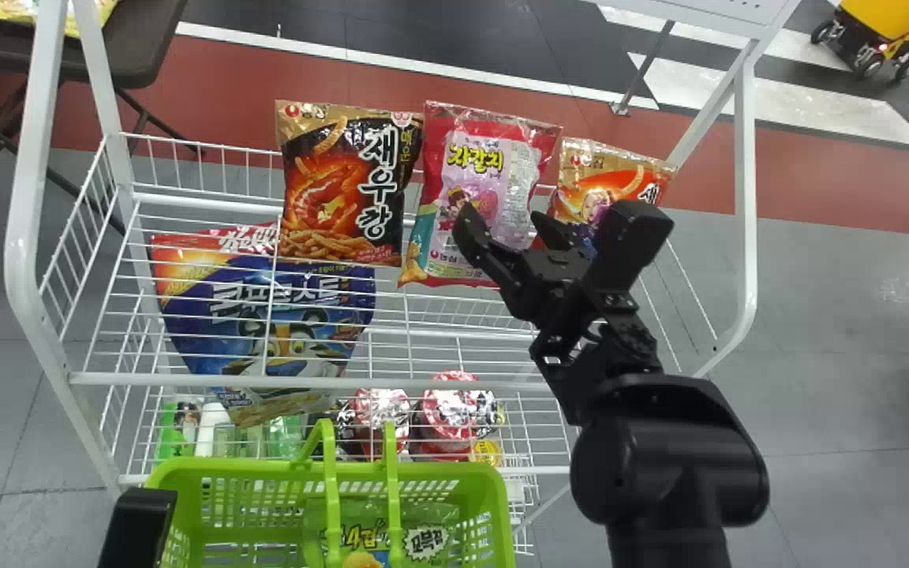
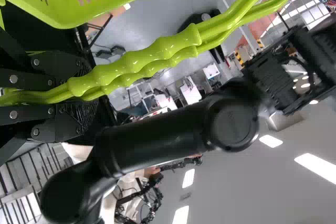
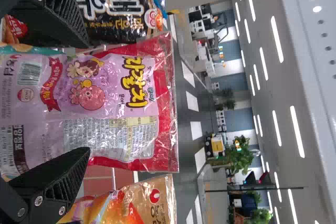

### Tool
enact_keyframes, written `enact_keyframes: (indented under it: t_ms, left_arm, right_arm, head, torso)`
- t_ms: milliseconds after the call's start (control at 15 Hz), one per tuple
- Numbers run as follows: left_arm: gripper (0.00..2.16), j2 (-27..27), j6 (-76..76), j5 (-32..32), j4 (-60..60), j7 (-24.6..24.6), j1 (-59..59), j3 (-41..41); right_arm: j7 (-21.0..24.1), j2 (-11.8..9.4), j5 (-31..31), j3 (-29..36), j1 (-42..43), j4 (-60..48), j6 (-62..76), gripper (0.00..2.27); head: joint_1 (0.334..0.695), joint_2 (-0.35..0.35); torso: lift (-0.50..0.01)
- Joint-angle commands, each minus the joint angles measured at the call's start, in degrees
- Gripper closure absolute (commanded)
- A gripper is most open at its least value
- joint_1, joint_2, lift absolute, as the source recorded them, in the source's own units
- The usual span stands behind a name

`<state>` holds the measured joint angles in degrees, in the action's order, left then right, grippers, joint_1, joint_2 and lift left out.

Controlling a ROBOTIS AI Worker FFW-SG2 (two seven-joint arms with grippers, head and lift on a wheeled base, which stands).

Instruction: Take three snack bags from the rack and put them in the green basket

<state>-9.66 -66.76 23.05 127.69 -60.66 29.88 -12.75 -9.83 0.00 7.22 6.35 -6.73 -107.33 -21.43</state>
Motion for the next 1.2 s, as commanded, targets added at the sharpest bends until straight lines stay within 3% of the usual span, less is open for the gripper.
enact_keyframes:
  t_ms: [0, 67, 133, 200, 267, 400, 533, 800, 1133]
  left_arm:
    - [1.33, 0.08, 0.00, 0.07, -0.42, -0.16, -0.09, 0.27]
    - [1.33, -0.01, 0.17, -0.02, -0.60, -0.07, -0.17, 0.27]
    - [1.33, 0.08, 0.17, -0.02, -0.95, -0.07, -0.44, 0.19]
    - [1.33, 0.17, 0.00, -0.02, -1.13, -0.07, -0.61, 0.27]
    - [1.33, 0.26, 0.00, -0.02, -1.21, -0.07, -0.70, 0.19]
    - [1.33, 0.17, 0.00, -0.02, -1.39, 0.10, -0.88, 0.19]
    - [1.33, 0.17, 0.00, -0.11, -1.57, 0.10, -0.88, 0.19]
    - [1.33, 0.17, -0.18, -0.11, -1.21, 0.19, -0.53, 0.27]
    - [1.33, 0.17, -0.35, -0.28, -0.51, 0.19, 0.00, 0.36]
  right_arm:
    - [-0.80, 0.05, -1.69, -0.37, 3.39, 3.88, 0.37, 0.13]
    - [-1.07, 0.05, -1.77, -0.28, 4.18, 4.32, -0.86, 0.14]
    - [-1.95, 0.05, -1.77, -0.28, 4.88, 4.76, -2.26, 0.39]
    - [-2.56, 0.05, -2.04, -0.28, 5.15, 4.76, -3.49, 1.05]
    - [-2.74, 0.05, -2.04, -0.28, 5.50, 4.76, -5.25, 1.50]
    - [-3.18, -0.35, -2.39, -0.28, 6.82, 4.76, -11.93, 2.01]
    - [-3.09, -0.35, -2.39, -0.02, 6.82, 4.76, -13.51, 2.13]
    - [-3.18, -0.35, -0.89, 0.77, 3.65, 2.83, -11.40, 2.13]
    - [-4.76, -0.35, 2.45, 4.38, -4.70, -10.53, -10.00, 2.13]
  head:
    - [0.695, -0.350]
    - [0.695, -0.350]
    - [0.695, -0.350]
    - [0.695, -0.350]
    - [0.695, -0.350]
    - [0.695, -0.350]
    - [0.695, -0.350]
    - [0.695, -0.350]
    - [0.695, -0.350]
  torso:
    - [-0.010]
    - [-0.010]
    - [-0.010]
    - [-0.010]
    - [-0.010]
    - [-0.010]
    - [-0.010]
    - [-0.010]
    - [-0.010]
